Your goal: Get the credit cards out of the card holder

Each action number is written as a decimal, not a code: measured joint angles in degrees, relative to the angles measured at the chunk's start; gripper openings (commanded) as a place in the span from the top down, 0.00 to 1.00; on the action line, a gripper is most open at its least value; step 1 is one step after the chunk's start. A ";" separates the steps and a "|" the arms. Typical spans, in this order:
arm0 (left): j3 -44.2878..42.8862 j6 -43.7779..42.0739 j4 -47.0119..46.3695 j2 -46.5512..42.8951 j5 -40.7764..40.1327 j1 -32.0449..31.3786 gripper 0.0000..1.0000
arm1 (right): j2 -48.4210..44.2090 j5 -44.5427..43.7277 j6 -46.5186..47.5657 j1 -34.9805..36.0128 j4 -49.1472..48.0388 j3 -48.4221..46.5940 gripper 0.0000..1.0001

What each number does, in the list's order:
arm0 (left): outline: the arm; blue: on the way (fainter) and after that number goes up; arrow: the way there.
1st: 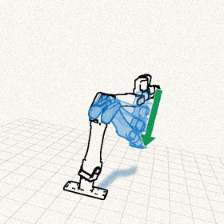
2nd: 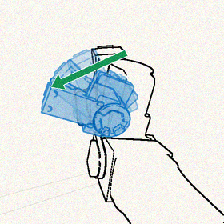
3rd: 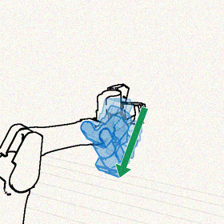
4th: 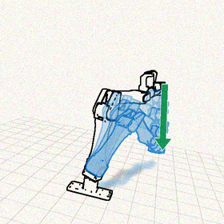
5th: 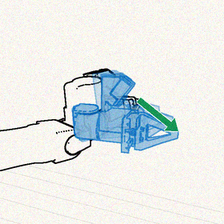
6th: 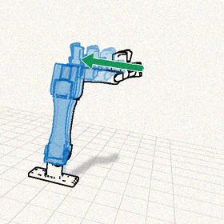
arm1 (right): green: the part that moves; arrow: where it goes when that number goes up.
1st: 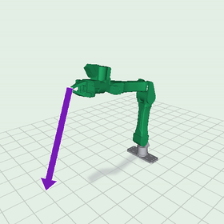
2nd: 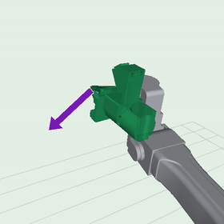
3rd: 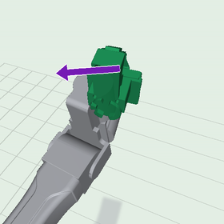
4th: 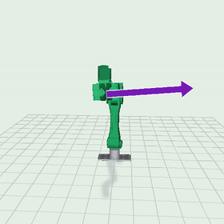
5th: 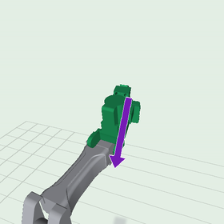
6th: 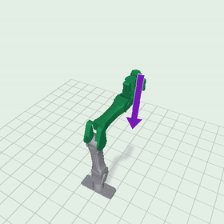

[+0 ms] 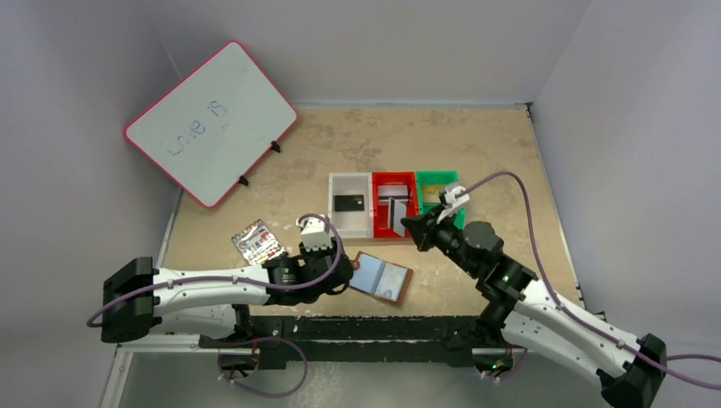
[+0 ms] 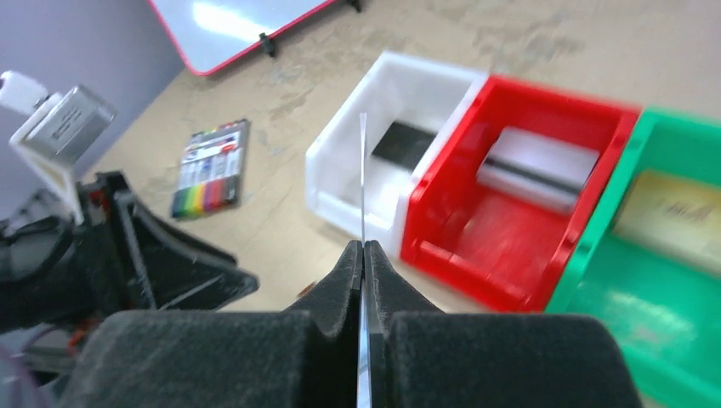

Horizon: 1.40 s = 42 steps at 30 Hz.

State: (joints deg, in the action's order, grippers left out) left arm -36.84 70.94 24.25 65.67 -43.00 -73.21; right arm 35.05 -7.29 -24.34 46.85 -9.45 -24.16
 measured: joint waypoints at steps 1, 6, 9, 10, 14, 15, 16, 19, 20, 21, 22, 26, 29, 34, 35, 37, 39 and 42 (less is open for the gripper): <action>0.00 0.20 0.22 0.00 -0.20 0.00 0.51 | 2.54 -0.83 3.19 0.00 0.44 -2.54 1.00; 0.00 0.90 1.77 0.00 -0.94 0.00 0.49 | 17.20 -6.47 17.75 0.00 3.85 -14.82 1.00; 0.00 1.18 3.56 -0.20 -1.31 0.00 0.40 | 24.22 -10.10 25.44 0.00 6.51 -18.56 1.00; 0.00 1.38 4.22 -0.42 -1.36 0.00 0.37 | 25.64 -11.02 27.63 0.00 7.43 -19.08 1.00; 0.00 2.19 6.45 -2.34 -1.99 0.00 0.30 | 28.85 -13.53 36.39 0.00 9.73 -20.00 1.00; 0.00 2.43 6.80 -2.86 -2.10 0.00 0.30 | 29.24 -13.92 38.16 0.00 9.81 -20.11 1.00; 0.00 2.58 6.99 -3.39 -2.25 0.00 0.29 | 29.66 -14.19 39.98 0.00 9.84 -20.28 1.00; 0.00 3.08 7.34 -3.98 -2.49 0.00 0.27 | 31.19 -14.23 44.44 0.00 9.51 -20.98 1.00; 0.00 3.26 7.56 -3.98 -2.49 0.00 0.26 | 31.82 -14.19 45.79 0.00 9.16 -21.16 1.00; 0.00 3.43 7.89 -3.98 -2.51 0.00 0.26 | 32.44 -14.05 47.01 0.00 8.85 -21.27 1.00; 0.00 3.50 8.15 -3.98 -2.51 0.00 0.25 | 32.96 -14.01 48.02 0.00 8.52 -21.27 1.00; 0.00 3.56 9.25 -4.20 -2.84 0.00 0.25 | 35.50 -13.57 52.11 -0.20 6.67 -21.27 1.00; 0.00 3.78 10.29 -5.05 -3.19 0.00 0.25 | 38.21 -12.76 54.73 -0.92 5.79 -21.97 1.00; 0.22 4.98 11.26 -7.32 -3.78 0.00 0.25 | 42.64 -10.58 58.27 -2.62 5.29 -23.63 1.00; 0.22 5.03 11.47 -7.65 -3.87 0.00 0.24 | 43.39 -9.94 58.99 -2.93 5.20 -23.91 1.00; 0.22 5.16 11.72 -8.17 -4.04 0.00 0.24 | 44.54 -9.46 60.19 -3.41 5.09 -24.28 1.00; 0.24 5.51 12.33 -8.70 -4.26 0.00 0.25 | 45.83 -8.83 61.51 -3.82 4.96 -24.63 1.00; 0.79 6.10 12.90 -9.73 -4.66 0.00 0.24 | 47.52 -7.96 63.19 -4.24 4.61 -24.87 1.00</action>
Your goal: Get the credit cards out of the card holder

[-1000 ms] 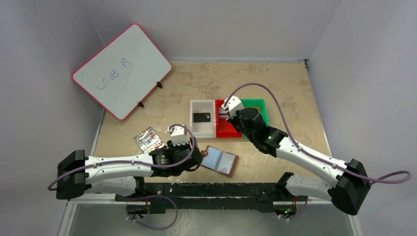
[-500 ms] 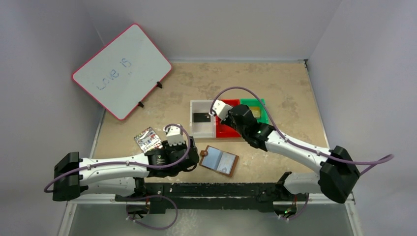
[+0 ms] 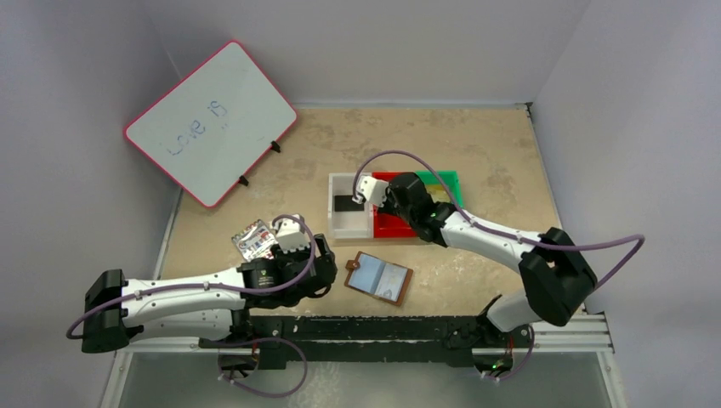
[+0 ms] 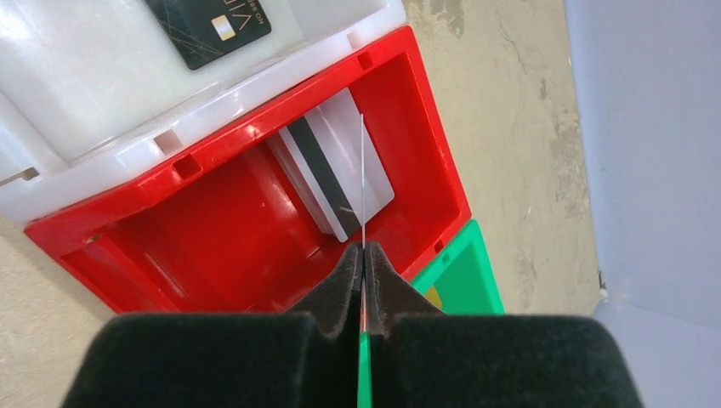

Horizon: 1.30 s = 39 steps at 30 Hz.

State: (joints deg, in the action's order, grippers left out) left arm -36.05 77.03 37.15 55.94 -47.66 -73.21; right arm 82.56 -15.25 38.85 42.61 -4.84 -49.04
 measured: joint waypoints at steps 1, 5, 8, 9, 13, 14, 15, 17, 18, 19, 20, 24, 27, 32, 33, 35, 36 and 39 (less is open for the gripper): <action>0.22 0.17 0.26 -0.33 -0.11 0.00 0.24 | 0.81 0.22 0.66 -0.11 -0.07 -0.26 1.00; 0.90 0.42 1.62 -1.77 -0.70 0.00 0.24 | 5.73 0.31 2.67 -0.48 -0.22 -2.89 1.00; 1.36 0.44 1.99 -2.71 -0.87 0.00 0.24 | 8.13 0.28 3.87 -0.74 -0.28 -4.04 1.00; 1.51 0.46 2.03 -2.95 -0.92 0.00 0.24 | 8.74 0.28 4.39 -0.85 -0.24 -4.44 1.00; 2.29 0.59 2.58 -3.63 -0.96 0.00 0.25 | 10.64 -0.15 6.64 -1.14 -0.33 -6.29 1.00; 2.47 0.66 2.80 -3.80 -0.98 0.00 0.25 | 11.10 -0.26 7.28 -1.20 -0.57 -6.67 1.00; 2.58 0.81 2.91 -3.96 -0.98 0.00 0.24 | 11.54 -0.31 7.78 -1.31 -0.79 -6.91 1.00; 2.82 0.98 3.06 -4.28 -1.01 0.00 0.24 | 12.02 -0.31 8.61 -1.55 -1.25 -7.10 1.00; 2.89 1.01 3.17 -4.44 -1.03 0.00 0.24 | 12.24 -0.28 9.05 -1.75 -1.46 -7.10 1.00; 2.93 1.03 3.28 -4.57 -1.05 0.00 0.25 | 12.46 -0.28 9.49 -1.90 -1.55 -7.19 1.00; 2.95 1.03 3.32 -4.66 -1.07 0.00 0.25 | 12.79 -0.28 9.94 -2.05 -1.66 -7.32 1.00; 2.97 1.29 3.54 -4.70 -1.16 0.00 0.25 | 14.75 -0.28 11.10 -2.58 -1.97 -8.24 1.00; 2.97 1.49 4.11 -4.70 -1.18 0.00 0.25 | 16.13 -0.28 11.56 -2.80 -1.97 -8.70 1.00; 3.13 1.88 4.59 -4.79 -1.20 0.00 0.25 | 16.70 -0.28 11.93 -2.91 -1.92 -9.16 0.98; 3.15 1.90 4.59 -4.81 -1.20 0.00 0.25 | 16.70 -0.28 12.07 -2.91 -1.95 -9.29 0.98; 3.17 1.90 4.59 -4.83 -1.20 0.00 0.24 | 16.70 -0.28 12.15 -2.91 -1.90 -9.35 0.97; 3.17 1.90 4.59 -4.83 -1.20 0.00 0.25 | 16.70 -0.26 12.20 -2.93 -1.84 -9.40 0.96; 3.17 1.90 4.59 -4.83 -1.20 0.00 0.24 | 16.70 -0.22 12.17 -2.93 -1.38 -9.66 0.95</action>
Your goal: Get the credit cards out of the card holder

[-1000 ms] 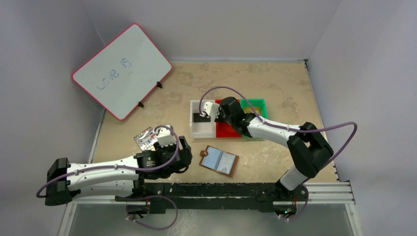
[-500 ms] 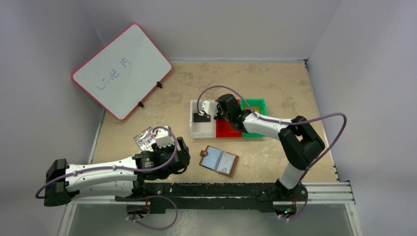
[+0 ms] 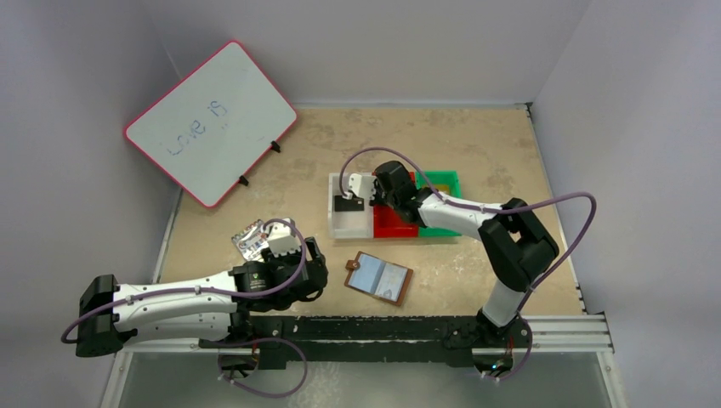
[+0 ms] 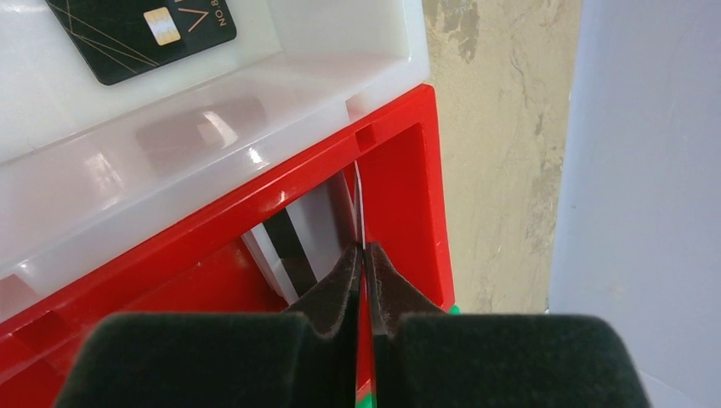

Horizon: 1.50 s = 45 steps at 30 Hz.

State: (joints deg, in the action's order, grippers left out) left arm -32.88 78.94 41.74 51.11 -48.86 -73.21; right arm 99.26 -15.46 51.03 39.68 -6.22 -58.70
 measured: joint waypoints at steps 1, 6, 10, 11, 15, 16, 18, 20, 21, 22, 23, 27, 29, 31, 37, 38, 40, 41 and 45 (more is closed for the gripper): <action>0.00 0.00 0.00 0.02 0.00 0.00 0.25 | 0.00 0.00 0.00 0.00 0.17 -0.17 0.94; 0.00 0.00 -0.02 0.07 0.02 0.00 0.25 | 0.00 0.00 0.00 0.00 0.37 -0.55 0.88; 0.00 0.00 -0.04 0.17 0.04 0.00 0.25 | 0.00 0.09 -0.02 0.00 0.66 -0.55 0.86; 0.00 -0.02 -0.07 0.24 0.07 0.00 0.25 | 0.00 0.13 -0.02 0.00 0.74 -0.55 0.86; 0.00 -0.02 -0.11 0.66 0.13 0.00 0.25 | 0.00 0.15 -0.02 0.00 0.76 -0.55 0.84; 0.00 -0.02 -0.15 0.83 0.22 0.00 0.25 | 0.00 0.17 -0.02 -0.02 0.79 -0.55 0.83; 0.00 -0.04 -0.28 1.20 0.39 0.00 0.25 | 0.00 0.22 -0.09 -0.02 0.96 -0.55 0.82; 0.00 -0.04 -0.37 1.66 0.57 0.00 0.25 | 0.00 0.24 -0.33 0.00 1.46 -0.55 0.77; 0.00 -0.07 -0.42 1.81 0.68 0.00 0.25 | 0.00 0.24 -0.46 0.00 1.68 -0.55 0.75; 0.00 -0.07 -0.44 1.97 0.74 0.00 0.25 | 0.00 0.31 -0.57 -0.02 2.08 -0.57 0.74; 0.00 -0.07 -0.46 2.03 0.81 0.00 0.25 | 0.00 0.50 -0.66 -0.02 2.40 -0.61 0.73; 0.00 -0.07 -0.50 2.19 1.09 0.00 0.25 | 0.00 1.60 -1.05 -0.02 3.50 -0.72 0.71; 0.00 -0.07 -0.50 2.19 1.16 0.00 0.26 | 0.00 1.75 -1.16 -0.02 3.82 -0.87 0.69; 0.00 -0.07 -0.50 2.19 1.16 0.00 0.26 | 0.00 1.88 -1.33 -0.07 3.89 -0.94 0.67; 0.00 -0.09 -0.50 2.19 1.36 0.00 0.26 | 0.00 2.25 -2.03 -0.35 3.98 -1.09 0.66; 0.00 -0.09 -0.50 2.19 1.38 0.00 0.26 | 0.00 2.56 -2.14 -0.39 4.02 -1.09 0.65; 0.00 -0.09 -0.50 2.19 1.49 0.00 0.26 | 0.00 2.86 -2.38 -0.50 4.02 -1.09 0.65; 0.00 -0.07 -0.50 2.19 1.60 0.00 0.26 | 0.00 3.02 -2.58 -0.55 4.00 -1.09 0.65; 0.00 -0.07 -0.52 2.19 1.95 0.00 0.26 | 0.00 3.06 -3.15 -0.76 4.00 -1.07 0.64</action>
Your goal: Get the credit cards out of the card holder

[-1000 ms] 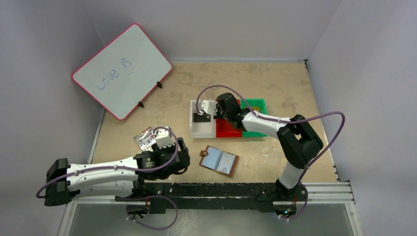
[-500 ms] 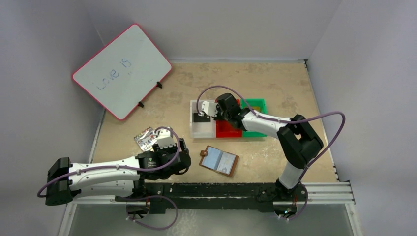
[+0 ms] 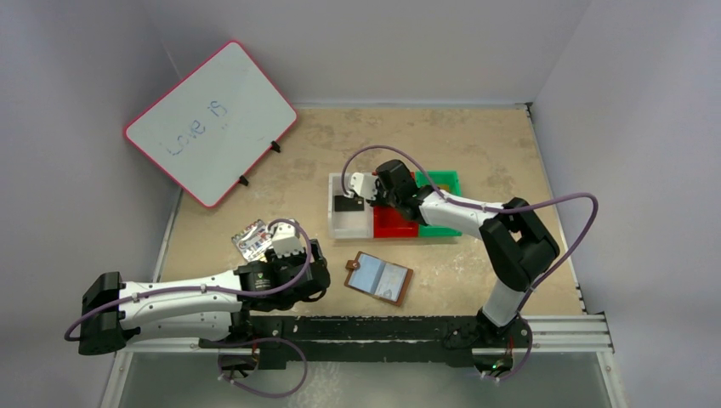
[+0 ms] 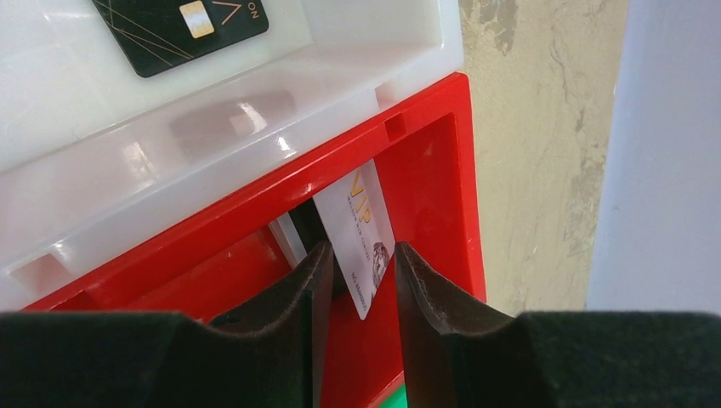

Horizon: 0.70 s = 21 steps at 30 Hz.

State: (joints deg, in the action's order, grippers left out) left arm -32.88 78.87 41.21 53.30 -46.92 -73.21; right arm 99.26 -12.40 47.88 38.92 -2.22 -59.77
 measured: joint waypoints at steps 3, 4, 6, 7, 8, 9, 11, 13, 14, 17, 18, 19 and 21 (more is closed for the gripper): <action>0.00 -0.02 -0.02 0.02 0.20 0.00 0.27 | -0.02 0.04 -0.37 -0.09 -0.04 0.02 0.64; 0.00 -0.02 -0.04 0.09 0.22 0.00 0.27 | -0.04 0.09 -0.46 -0.11 -0.04 0.02 0.64; 0.00 -0.04 -0.04 0.26 0.26 0.00 0.27 | -0.11 0.13 -0.59 -0.15 -0.04 0.02 0.63; 0.00 -0.04 -0.04 0.33 0.26 0.00 0.27 | -0.15 0.15 -0.68 -0.17 -0.07 0.07 0.63; 0.00 -0.09 -0.07 0.39 0.28 0.00 0.27 | -0.24 0.17 -0.74 -0.22 -0.09 0.15 0.61; 0.00 -0.17 -0.11 0.48 0.28 0.00 0.27 | -0.37 0.17 -0.79 -0.28 -0.11 0.28 0.60; 0.00 -0.22 -0.22 0.61 0.31 0.00 0.27 | -0.44 0.42 -0.94 -0.37 -0.11 0.33 0.59; 0.00 -0.33 -0.24 0.68 0.33 0.00 0.27 | -0.44 0.87 -0.98 -0.44 -0.09 0.35 0.59; 0.00 -0.37 -0.26 0.70 0.33 0.00 0.27 | -0.46 1.16 -1.03 -0.46 -0.11 0.44 0.59; 0.00 -0.39 -0.26 0.70 0.37 0.00 0.28 | -0.46 1.49 -1.22 -0.48 -0.07 0.72 0.59; 0.00 -0.39 -0.26 0.70 0.42 0.00 0.28 | -0.46 1.53 -1.46 -0.48 -0.02 0.76 0.59; 0.00 -0.39 -0.28 0.70 0.44 0.00 0.28 | -0.46 1.53 -1.86 -0.48 -0.04 0.76 0.59; 0.00 -0.39 -0.26 0.70 0.46 0.00 0.28 | -0.79 1.66 -3.52 -0.48 0.00 0.76 0.61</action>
State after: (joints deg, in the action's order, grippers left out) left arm -32.88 78.48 40.95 54.00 -46.46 -73.21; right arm 98.48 -10.74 44.36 38.44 -2.22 -59.00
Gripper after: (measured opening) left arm 0.725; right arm 0.409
